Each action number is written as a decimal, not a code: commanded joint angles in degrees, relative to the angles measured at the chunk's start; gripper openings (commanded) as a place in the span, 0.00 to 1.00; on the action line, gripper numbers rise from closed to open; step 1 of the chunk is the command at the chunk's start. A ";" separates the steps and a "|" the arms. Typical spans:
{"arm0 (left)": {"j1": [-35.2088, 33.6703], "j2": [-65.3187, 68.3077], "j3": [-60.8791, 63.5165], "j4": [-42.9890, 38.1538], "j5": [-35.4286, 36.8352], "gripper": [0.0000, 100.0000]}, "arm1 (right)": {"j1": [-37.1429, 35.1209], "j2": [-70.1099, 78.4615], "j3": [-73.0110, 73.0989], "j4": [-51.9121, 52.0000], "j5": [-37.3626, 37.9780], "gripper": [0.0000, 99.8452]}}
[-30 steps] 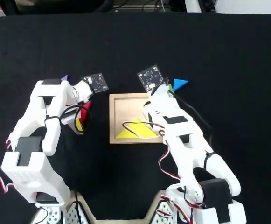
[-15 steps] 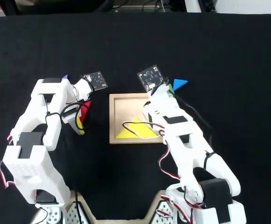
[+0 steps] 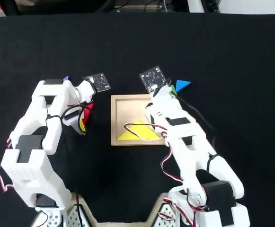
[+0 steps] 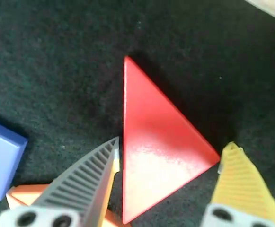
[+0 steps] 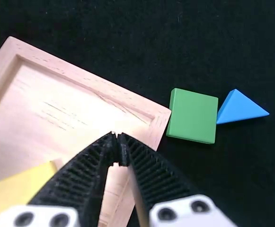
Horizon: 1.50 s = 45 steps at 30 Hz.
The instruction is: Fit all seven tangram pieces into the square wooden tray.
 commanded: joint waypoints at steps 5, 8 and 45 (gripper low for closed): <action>0.48 0.70 -2.42 -0.88 0.70 0.30 | -0.88 0.04 -1.80 -1.23 0.44 0.01; 0.57 0.70 -2.51 -0.88 0.70 0.30 | -0.88 0.04 -1.80 -1.23 0.44 0.01; 18.86 -16.18 -8.40 12.66 66.02 0.30 | 12.92 -4.79 -3.38 -1.14 -13.01 0.01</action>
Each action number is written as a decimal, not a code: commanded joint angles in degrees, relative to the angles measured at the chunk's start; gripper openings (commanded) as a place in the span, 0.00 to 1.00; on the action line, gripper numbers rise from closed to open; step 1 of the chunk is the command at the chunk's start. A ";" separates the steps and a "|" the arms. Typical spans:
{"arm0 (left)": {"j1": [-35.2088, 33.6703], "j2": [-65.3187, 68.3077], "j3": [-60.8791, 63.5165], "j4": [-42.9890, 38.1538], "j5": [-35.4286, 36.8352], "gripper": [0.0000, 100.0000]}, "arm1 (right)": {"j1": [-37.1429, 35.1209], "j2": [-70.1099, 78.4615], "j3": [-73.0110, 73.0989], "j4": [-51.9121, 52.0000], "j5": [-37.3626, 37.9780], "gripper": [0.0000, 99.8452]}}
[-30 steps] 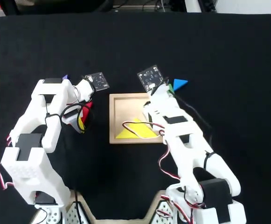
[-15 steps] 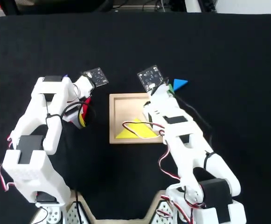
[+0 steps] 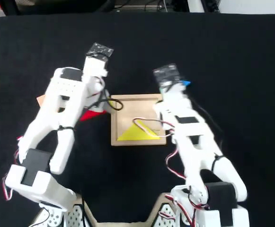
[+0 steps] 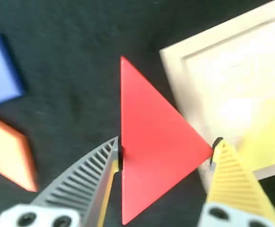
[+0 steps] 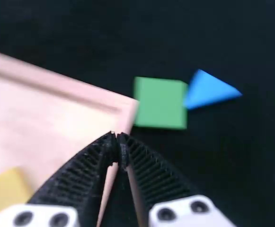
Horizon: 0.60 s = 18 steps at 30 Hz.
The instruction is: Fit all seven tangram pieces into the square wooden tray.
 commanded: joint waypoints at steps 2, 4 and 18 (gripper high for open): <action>7.78 -0.70 -0.57 -5.10 11.87 0.30 | 6.77 -4.09 -3.12 -1.23 -8.00 0.01; 9.89 0.53 0.48 -8.18 14.86 0.30 | 7.56 -4.09 -3.21 -1.23 -8.53 0.01; 10.86 9.85 -1.01 -11.34 26.55 0.30 | 7.30 -4.00 -2.95 -2.37 -8.26 0.01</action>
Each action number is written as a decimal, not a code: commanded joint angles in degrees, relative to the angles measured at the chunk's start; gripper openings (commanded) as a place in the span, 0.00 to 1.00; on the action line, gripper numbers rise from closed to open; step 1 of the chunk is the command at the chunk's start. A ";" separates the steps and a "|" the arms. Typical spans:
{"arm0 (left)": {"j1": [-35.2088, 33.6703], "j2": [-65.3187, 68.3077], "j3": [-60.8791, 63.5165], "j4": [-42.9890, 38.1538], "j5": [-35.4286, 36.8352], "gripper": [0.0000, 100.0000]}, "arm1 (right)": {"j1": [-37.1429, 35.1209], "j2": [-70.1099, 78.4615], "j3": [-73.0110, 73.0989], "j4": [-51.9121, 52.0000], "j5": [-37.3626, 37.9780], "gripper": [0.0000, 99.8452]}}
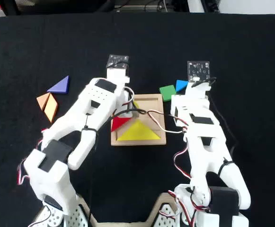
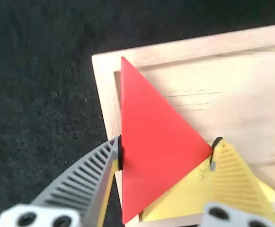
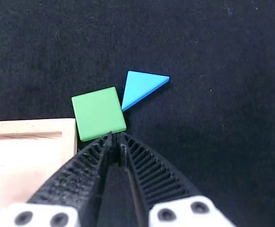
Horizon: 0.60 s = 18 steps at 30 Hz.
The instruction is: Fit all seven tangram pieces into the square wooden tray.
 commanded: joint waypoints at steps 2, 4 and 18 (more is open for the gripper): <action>0.57 0.09 -2.15 -1.41 3.43 0.30 | 0.70 -2.15 -2.95 -1.32 -0.53 0.01; 0.57 0.09 -2.15 -1.41 4.66 0.30 | -0.44 -2.15 -2.77 -1.32 -0.53 0.01; 2.33 0.00 -2.42 2.46 5.10 0.38 | -1.32 -2.15 -2.33 -1.41 -0.44 0.01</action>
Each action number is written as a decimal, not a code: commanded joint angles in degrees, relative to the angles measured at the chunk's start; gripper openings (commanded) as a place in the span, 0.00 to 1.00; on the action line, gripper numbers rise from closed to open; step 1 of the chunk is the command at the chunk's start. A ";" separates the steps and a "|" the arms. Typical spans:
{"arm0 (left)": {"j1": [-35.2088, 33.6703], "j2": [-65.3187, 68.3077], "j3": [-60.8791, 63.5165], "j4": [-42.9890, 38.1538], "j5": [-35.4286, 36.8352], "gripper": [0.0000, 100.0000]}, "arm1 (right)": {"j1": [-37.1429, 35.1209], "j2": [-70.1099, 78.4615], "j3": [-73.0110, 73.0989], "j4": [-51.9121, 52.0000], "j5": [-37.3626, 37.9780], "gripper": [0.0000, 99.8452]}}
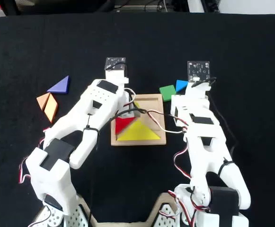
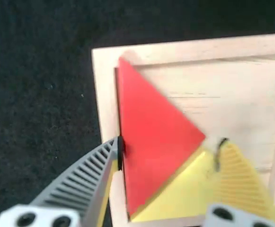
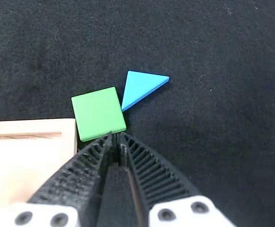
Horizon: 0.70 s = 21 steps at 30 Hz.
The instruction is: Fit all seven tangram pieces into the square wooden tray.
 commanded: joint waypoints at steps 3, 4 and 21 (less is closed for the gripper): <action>1.54 -0.44 -4.35 4.92 0.70 0.39 | -1.41 -2.15 -2.33 -1.32 -0.44 0.01; 1.27 -0.44 -4.79 5.10 0.53 0.39 | -1.41 -2.15 -2.33 -1.32 -0.44 0.01; 0.31 12.31 -20.70 -3.60 -8.18 0.39 | -1.58 -2.15 -2.33 -1.32 -0.44 0.01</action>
